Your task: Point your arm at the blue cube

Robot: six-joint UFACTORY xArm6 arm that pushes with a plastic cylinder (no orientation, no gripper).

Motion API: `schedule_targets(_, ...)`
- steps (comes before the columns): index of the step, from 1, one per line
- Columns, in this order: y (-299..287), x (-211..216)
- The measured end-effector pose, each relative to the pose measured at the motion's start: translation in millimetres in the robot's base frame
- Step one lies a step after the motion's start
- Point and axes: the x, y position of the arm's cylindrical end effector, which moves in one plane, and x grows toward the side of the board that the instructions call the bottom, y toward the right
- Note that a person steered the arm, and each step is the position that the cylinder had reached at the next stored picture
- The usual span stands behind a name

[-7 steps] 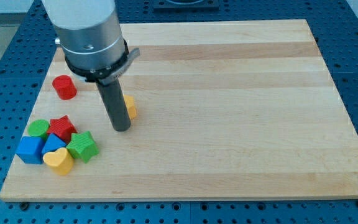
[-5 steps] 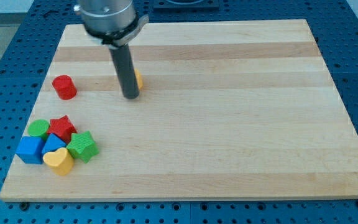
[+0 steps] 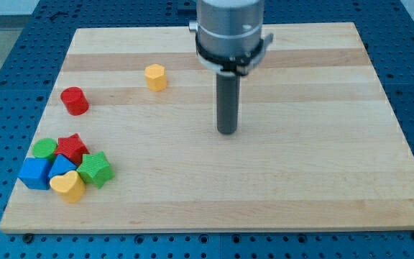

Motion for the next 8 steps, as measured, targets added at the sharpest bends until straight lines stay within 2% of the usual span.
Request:
schedule_targets(1,0.0,20.7)
schedule_targets(3,9.9,34.4)
schedule_targets(4,15.7,87.1)
schedule_targets(5,10.6,117.3)
schedule_targets(7,-65.1,128.8)
schedule_targets(8,-77.0,129.6)
